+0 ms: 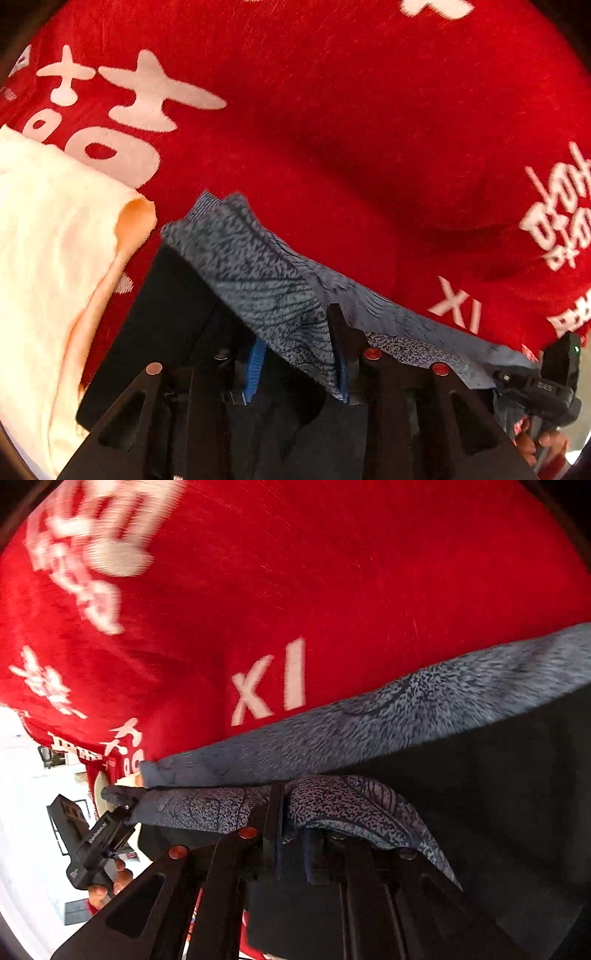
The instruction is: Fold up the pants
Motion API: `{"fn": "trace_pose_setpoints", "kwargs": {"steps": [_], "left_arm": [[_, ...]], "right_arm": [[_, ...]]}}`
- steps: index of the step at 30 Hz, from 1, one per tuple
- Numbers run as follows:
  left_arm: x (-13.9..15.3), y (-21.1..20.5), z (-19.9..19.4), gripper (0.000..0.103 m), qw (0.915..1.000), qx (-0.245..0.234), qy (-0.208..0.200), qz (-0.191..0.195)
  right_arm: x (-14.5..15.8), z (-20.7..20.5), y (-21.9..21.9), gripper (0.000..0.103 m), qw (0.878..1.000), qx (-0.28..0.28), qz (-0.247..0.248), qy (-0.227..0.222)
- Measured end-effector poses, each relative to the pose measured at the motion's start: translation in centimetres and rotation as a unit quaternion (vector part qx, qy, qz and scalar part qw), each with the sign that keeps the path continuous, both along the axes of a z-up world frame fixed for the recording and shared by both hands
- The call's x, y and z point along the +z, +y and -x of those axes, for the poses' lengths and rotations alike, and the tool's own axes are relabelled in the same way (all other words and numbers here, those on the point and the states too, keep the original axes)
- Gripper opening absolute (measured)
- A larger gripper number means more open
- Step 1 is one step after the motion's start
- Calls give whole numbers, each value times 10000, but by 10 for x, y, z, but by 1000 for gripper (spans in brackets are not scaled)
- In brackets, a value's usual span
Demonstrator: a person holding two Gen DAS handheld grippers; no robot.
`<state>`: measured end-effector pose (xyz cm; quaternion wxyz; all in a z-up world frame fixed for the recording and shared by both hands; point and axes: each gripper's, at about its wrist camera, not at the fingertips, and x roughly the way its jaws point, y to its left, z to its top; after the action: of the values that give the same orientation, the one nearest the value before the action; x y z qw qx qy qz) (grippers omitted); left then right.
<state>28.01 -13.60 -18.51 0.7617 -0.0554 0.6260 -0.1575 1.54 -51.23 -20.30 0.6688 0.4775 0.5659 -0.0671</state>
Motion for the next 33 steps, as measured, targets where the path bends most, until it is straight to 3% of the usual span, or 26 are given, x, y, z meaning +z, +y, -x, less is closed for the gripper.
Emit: {"fn": "trace_pose_setpoints", "kwargs": {"steps": [2,3,4,5,7,8,10,12,16,19,20,23,25,27,28,33], "left_arm": [[4,2,0,34,10000,12,43,1],[11,4,1,41,10000,-6,36,-13],[19,8,3,66,9999,13,-39,-104],[28,11,4,77,9995,80,-176,-262],[50,22,8,82,9978,152,-502,-402],[54,25,10,82,9977,137,-510,-421],[58,26,16,82,9969,96,-537,-567],[46,17,23,82,9962,-74,-469,-727],[9,-14,38,82,9935,-364,-229,-1056],[-14,-37,48,90,9790,-533,-566,-1885],[-16,-41,50,90,9767,-575,-642,-1968],[-9,-44,55,90,9749,-727,-617,-2011],[0,-44,64,90,9760,-820,-555,-1942],[12,-43,79,90,9775,-894,-521,-1840],[18,-45,87,90,9780,-948,-507,-1786],[30,-69,136,90,9756,-1493,-364,-1567]], "right_arm": [[6,2,-1,12,9999,109,-126,-24],[11,4,-1,13,9997,172,-140,-59],[19,5,1,15,9996,229,-118,-105],[30,6,4,22,9994,312,-57,-166],[52,10,11,50,9985,434,162,-279],[65,12,15,71,9975,489,324,-383],[84,14,28,70,9936,754,502,-676],[89,10,41,55,9886,1128,703,-704],[53,-9,67,43,9761,1834,1159,-87],[32,-19,60,38,9583,1958,2073,188],[34,-20,53,37,9644,1759,1975,77],[50,-8,34,37,9821,1124,1489,-243],[62,6,32,41,9825,1040,1487,-420],[78,28,33,60,9813,960,1558,-600],[86,42,34,64,9810,870,1603,-655],[105,110,37,66,9800,622,1864,-306]]}}
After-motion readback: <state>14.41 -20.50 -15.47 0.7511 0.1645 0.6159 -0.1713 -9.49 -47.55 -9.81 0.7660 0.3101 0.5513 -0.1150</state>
